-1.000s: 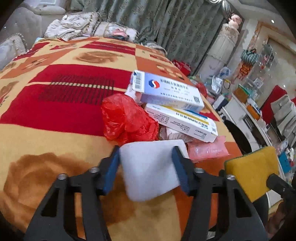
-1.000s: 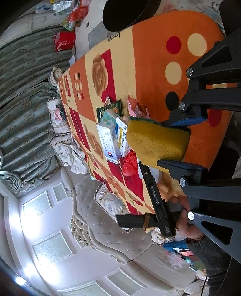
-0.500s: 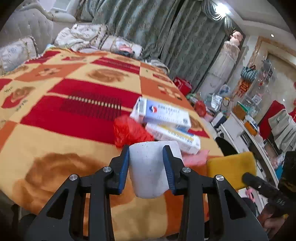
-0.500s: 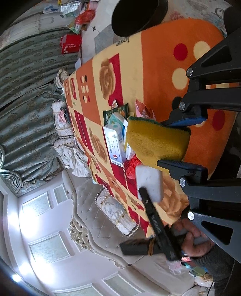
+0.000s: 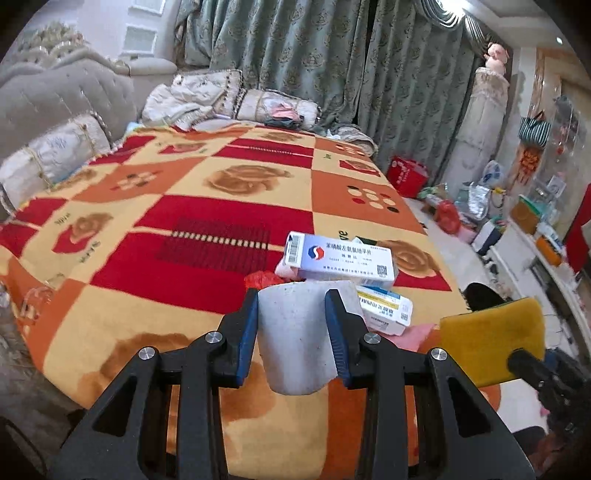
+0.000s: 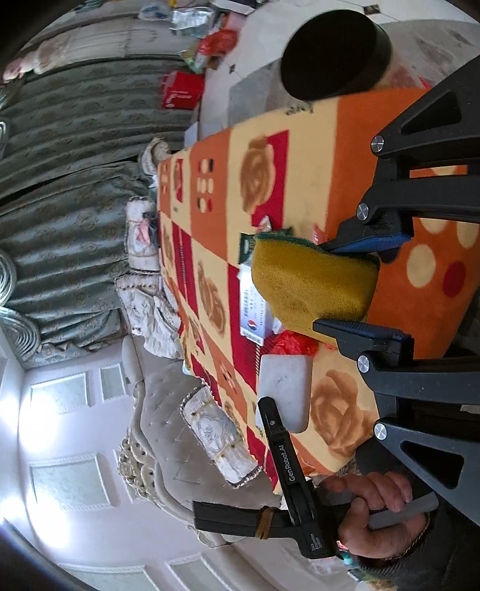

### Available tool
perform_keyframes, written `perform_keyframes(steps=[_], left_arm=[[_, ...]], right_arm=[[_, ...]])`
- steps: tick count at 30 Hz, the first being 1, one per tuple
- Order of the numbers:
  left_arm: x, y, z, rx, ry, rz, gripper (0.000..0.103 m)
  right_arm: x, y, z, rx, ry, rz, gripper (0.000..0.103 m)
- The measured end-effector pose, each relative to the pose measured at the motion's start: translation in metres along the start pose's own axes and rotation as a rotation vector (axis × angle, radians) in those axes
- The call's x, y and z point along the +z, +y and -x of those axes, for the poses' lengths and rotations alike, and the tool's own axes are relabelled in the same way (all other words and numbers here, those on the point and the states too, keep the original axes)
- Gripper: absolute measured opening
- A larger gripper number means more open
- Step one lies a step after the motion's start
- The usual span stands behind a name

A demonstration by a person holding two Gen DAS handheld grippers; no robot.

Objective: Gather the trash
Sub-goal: 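Carry sponge and foam block over the black bin and open both grippers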

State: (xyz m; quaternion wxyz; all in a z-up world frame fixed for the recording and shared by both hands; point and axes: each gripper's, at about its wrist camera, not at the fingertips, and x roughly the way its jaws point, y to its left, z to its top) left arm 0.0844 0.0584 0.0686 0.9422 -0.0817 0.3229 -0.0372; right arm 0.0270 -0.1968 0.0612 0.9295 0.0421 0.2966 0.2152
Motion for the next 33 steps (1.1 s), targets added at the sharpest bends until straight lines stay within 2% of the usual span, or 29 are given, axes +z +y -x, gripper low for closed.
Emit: perform_keyframes(steps=[6, 12, 17, 22, 24, 27, 30, 33], left_arm=[[0.005, -0.021, -0.003, 0.036, 0.004, -0.039, 0.033], [0.013, -0.047, -0.011, 0.052, 0.015, -0.094, 0.033], [0.029, -0.07, -0.021, 0.021, 0.033, -0.102, 0.033], [0.045, -0.115, -0.032, -0.058, 0.026, -0.168, 0.033], [0.049, -0.137, -0.04, -0.109, 0.039, -0.195, 0.033], [0.048, -0.186, -0.062, -0.194, 0.061, -0.239, 0.033], [0.04, -0.23, -0.084, -0.262, 0.095, -0.272, 0.033], [0.025, -0.273, -0.107, -0.325, 0.148, -0.286, 0.033]], right_arm=[[0.008, -0.016, 0.005, -0.03, 0.001, 0.026, 0.031], [0.023, -0.055, 0.0, -0.049, -0.025, 0.019, 0.031], [0.052, -0.089, -0.013, -0.022, -0.058, 0.013, 0.031], [0.072, -0.135, -0.034, -0.042, -0.087, 0.005, 0.031], [0.067, -0.161, -0.034, -0.065, -0.105, -0.04, 0.031], [0.052, -0.202, -0.027, -0.117, -0.082, -0.095, 0.031], [0.037, -0.242, -0.017, -0.194, -0.035, -0.149, 0.031], [0.023, -0.278, 0.0, -0.26, -0.027, -0.214, 0.031]])
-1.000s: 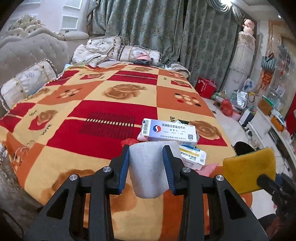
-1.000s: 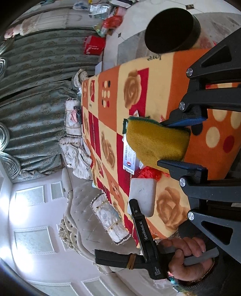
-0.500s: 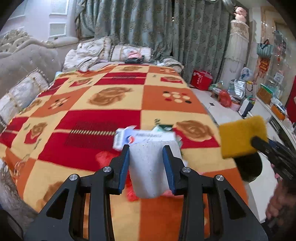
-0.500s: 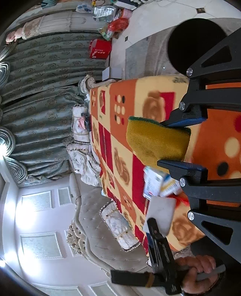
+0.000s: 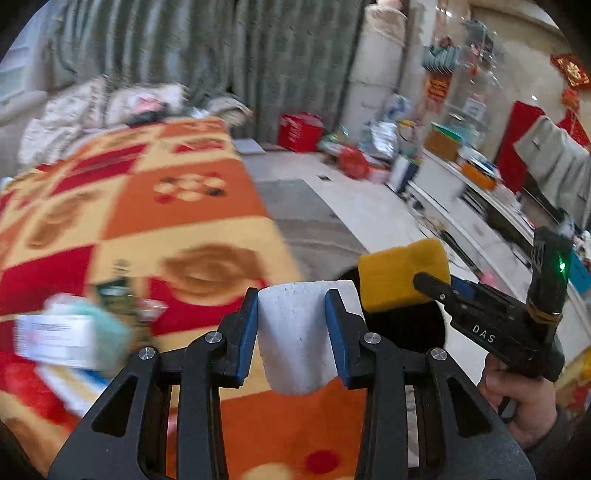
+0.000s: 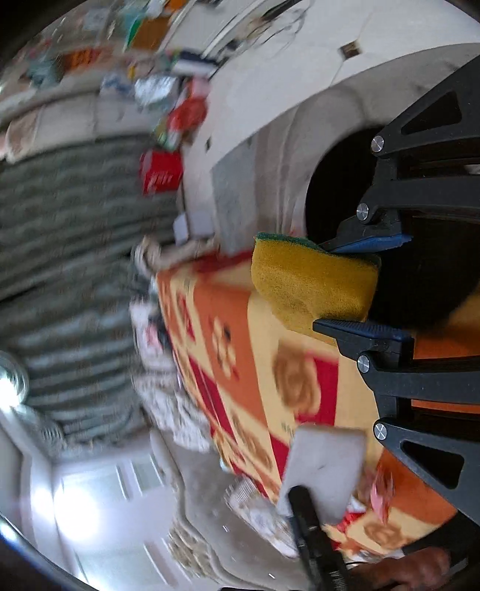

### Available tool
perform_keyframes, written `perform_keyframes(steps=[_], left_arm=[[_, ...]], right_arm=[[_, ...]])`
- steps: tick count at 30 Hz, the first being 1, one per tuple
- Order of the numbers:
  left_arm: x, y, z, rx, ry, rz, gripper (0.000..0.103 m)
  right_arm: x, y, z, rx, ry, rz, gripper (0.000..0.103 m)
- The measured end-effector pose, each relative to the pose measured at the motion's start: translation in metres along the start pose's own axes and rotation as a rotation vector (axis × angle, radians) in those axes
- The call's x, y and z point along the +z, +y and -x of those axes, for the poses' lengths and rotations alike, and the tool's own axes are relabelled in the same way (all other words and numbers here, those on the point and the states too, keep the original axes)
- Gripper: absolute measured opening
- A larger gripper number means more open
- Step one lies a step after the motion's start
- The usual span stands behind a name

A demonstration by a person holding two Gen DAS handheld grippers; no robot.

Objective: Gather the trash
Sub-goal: 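Carry sponge and foam block over the black bin and open both grippers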

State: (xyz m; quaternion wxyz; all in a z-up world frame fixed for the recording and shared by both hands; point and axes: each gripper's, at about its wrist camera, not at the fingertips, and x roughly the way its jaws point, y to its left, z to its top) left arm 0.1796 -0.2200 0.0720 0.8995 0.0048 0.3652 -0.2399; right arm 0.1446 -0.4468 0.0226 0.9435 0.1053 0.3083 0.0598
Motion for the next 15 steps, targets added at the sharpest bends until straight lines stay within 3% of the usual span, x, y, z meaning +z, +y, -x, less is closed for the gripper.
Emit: perform_keyframes(steps=[8, 12, 15], left_arm=[[0.001, -0.061, -0.08, -0.068, 0.077, -0.026, 0.038], [-0.004, -0.068, -0.104, -0.038, 0.15, -0.049, 0.045], [-0.009, -0.06, -0.094, -0.019, 0.129, -0.034, 0.046]], right_arm=[[-0.01, -0.06, 0.002, -0.089, 0.057, -0.094, 0.032], [-0.008, -0.063, 0.001, -0.087, 0.061, -0.113, 0.048], [-0.006, -0.063, -0.002, -0.093, 0.062, -0.134, 0.049]])
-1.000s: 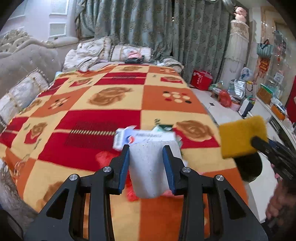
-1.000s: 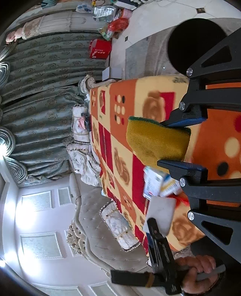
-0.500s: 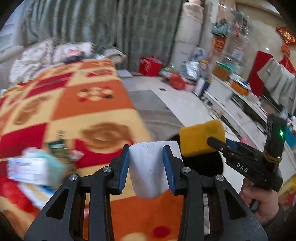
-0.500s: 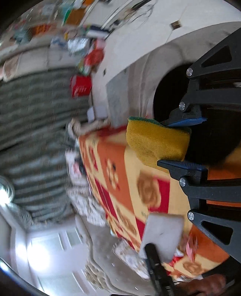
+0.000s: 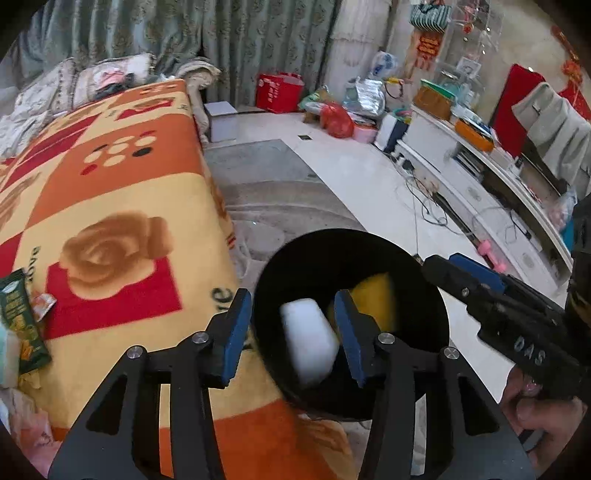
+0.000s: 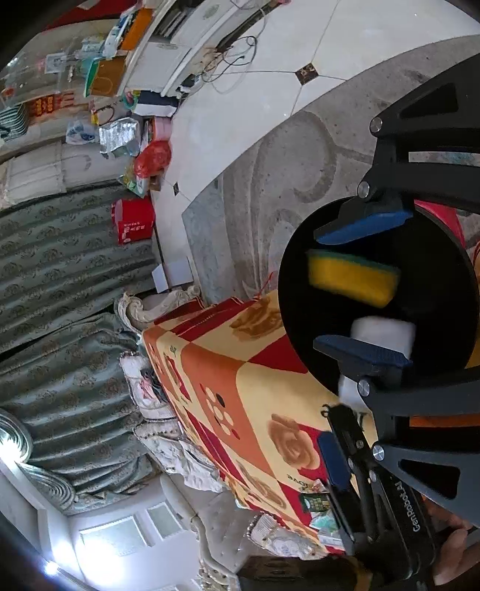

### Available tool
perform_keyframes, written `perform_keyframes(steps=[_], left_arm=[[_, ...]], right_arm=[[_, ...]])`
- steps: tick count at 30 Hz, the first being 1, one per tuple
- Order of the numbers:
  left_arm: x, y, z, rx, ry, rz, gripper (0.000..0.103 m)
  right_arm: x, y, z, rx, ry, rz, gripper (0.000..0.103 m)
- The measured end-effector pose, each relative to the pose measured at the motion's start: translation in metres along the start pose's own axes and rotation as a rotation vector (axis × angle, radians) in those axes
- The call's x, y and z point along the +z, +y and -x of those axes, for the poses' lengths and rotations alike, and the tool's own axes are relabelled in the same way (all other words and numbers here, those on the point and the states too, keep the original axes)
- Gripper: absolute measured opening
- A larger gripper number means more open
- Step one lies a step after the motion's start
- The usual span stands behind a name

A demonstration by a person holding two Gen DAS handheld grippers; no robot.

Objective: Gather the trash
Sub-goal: 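Carry sponge and foam block over the black bin and open both grippers, then return both grippers to the bed and close the right gripper on a white medicine box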

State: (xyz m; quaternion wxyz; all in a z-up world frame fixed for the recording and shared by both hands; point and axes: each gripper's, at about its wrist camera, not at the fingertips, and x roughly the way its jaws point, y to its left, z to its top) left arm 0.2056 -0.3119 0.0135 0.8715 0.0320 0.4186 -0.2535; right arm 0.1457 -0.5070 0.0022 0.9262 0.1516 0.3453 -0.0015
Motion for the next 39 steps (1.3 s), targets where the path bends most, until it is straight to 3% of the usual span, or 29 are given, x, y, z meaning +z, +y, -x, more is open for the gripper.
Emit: perform_keyframes(steps=[5, 11, 18, 21, 23, 25, 27, 28, 31, 36, 39], left_arm=[[-0.006, 0.012, 0.03, 0.006, -0.031, 0.03, 0.047], [-0.019, 0.032, 0.09, -0.013, -0.1, 0.06, 0.052], [-0.048, 0.083, 0.167, 0.009, -0.189, 0.096, 0.062], [-0.07, 0.122, 0.197, 0.066, -0.226, 0.12, 0.065], [-0.092, 0.154, 0.214, 0.149, -0.249, 0.135, 0.068], [-0.111, 0.183, 0.221, 0.202, -0.255, 0.168, 0.069], [-0.128, 0.21, 0.219, 0.248, -0.238, 0.218, 0.069], [-0.138, 0.224, 0.215, 0.257, -0.219, 0.262, 0.069], [-0.163, 0.249, 0.201, 0.268, -0.192, 0.358, 0.069], [-0.19, 0.255, 0.182, 0.303, -0.181, 0.355, 0.069], [-0.198, 0.258, 0.185, 0.3, -0.199, 0.332, 0.069]], right_arm=[[0.006, -0.001, 0.006, 0.013, -0.031, -0.065, 0.049], [0.013, 0.029, 0.02, 0.062, -0.107, -0.051, 0.049], [0.0, 0.1, 0.028, 0.231, -0.141, 0.015, 0.052], [-0.02, 0.135, 0.028, 0.341, -0.136, 0.042, 0.064], [-0.035, 0.155, 0.023, 0.397, -0.086, 0.023, 0.066], [-0.043, 0.183, 0.02, 0.441, -0.043, 0.048, 0.066], [-0.054, 0.212, 0.022, 0.482, -0.063, 0.177, 0.07], [-0.063, 0.223, 0.02, 0.488, -0.07, 0.238, 0.074], [-0.074, 0.255, 0.001, 0.454, 0.004, 0.348, 0.074], [-0.074, 0.284, -0.01, 0.497, -0.033, 0.411, 0.074], [-0.062, 0.314, -0.021, 0.501, -0.045, 0.522, 0.075]])
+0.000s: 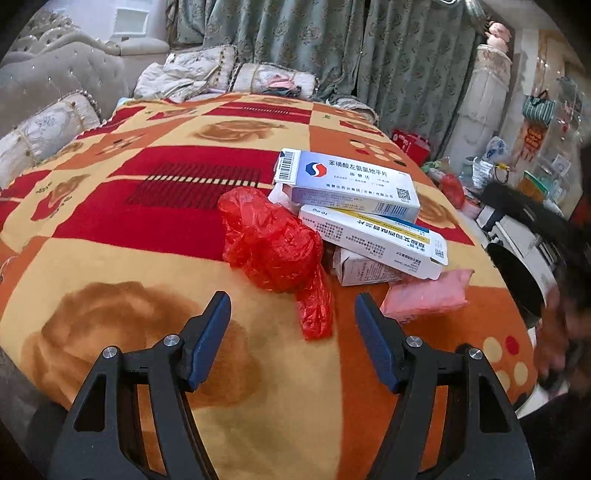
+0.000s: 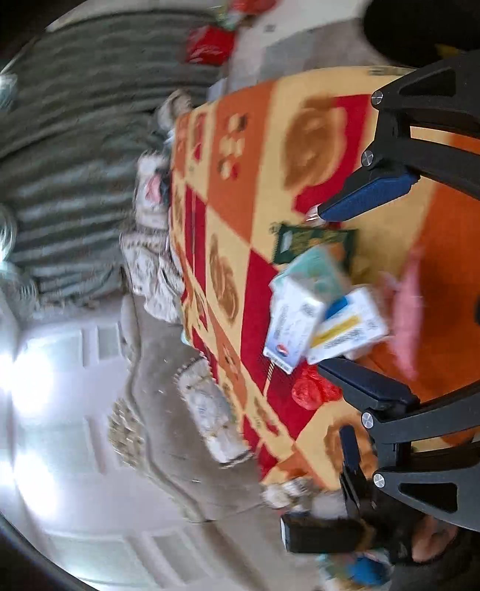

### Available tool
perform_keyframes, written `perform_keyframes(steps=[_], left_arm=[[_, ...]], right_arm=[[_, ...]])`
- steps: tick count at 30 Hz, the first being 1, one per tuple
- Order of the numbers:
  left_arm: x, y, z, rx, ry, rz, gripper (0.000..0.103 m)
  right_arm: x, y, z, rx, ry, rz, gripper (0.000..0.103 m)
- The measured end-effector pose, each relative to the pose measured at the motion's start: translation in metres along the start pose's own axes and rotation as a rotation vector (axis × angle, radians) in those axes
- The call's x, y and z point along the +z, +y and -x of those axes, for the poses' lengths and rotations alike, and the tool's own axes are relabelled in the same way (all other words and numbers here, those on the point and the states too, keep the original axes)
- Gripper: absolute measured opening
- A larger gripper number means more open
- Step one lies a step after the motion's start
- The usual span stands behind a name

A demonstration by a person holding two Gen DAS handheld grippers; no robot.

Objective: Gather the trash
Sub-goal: 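Return both grippers to the bed and close the right gripper on a white medicine box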

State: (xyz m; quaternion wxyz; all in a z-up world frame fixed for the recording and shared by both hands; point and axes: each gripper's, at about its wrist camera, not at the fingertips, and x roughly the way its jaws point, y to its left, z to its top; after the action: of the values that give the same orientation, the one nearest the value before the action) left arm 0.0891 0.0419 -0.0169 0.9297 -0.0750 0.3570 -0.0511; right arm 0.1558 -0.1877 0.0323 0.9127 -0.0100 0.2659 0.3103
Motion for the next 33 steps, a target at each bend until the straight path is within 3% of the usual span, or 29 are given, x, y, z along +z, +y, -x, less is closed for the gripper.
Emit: perform_keyframes(steps=[4, 9, 15, 16, 17, 19, 24, 27, 33], left_arm=[[0.002, 0.009, 0.004, -0.028, -0.012, -0.001, 0.069], [0.009, 0.029, 0.001, -0.034, -0.018, 0.07, 0.069], [0.012, 0.044, -0.002, -0.037, -0.005, 0.146, 0.069], [0.012, 0.044, -0.002, -0.033, -0.004, 0.148, 0.069], [0.012, 0.044, -0.002, -0.033, -0.004, 0.15, 0.069], [0.012, 0.041, -0.001, -0.051, 0.0, 0.152, 0.069], [0.028, 0.016, 0.001, -0.129, 0.011, 0.103, 0.069], [0.044, -0.008, -0.008, -0.155, 0.051, 0.088, 0.069], [0.067, -0.038, -0.041, -0.174, 0.194, 0.26, 0.069]], right_arm=[[0.03, 0.009, -0.046, 0.073, 0.087, 0.176, 0.077], [0.042, 0.017, -0.089, 0.176, 0.212, 0.308, 0.077], [0.032, 0.038, -0.119, 0.143, 0.343, 0.482, 0.076], [0.029, 0.039, -0.12, 0.129, 0.355, 0.491, 0.063], [0.027, 0.038, -0.12, 0.128, 0.366, 0.481, 0.059], [0.028, 0.034, -0.113, 0.108, 0.34, 0.437, 0.052], [0.036, 0.004, -0.063, 0.098, 0.183, 0.212, 0.051], [0.024, -0.015, -0.035, 0.004, 0.104, 0.107, 0.051], [-0.005, -0.041, 0.003, -0.068, 0.015, -0.034, 0.051]])
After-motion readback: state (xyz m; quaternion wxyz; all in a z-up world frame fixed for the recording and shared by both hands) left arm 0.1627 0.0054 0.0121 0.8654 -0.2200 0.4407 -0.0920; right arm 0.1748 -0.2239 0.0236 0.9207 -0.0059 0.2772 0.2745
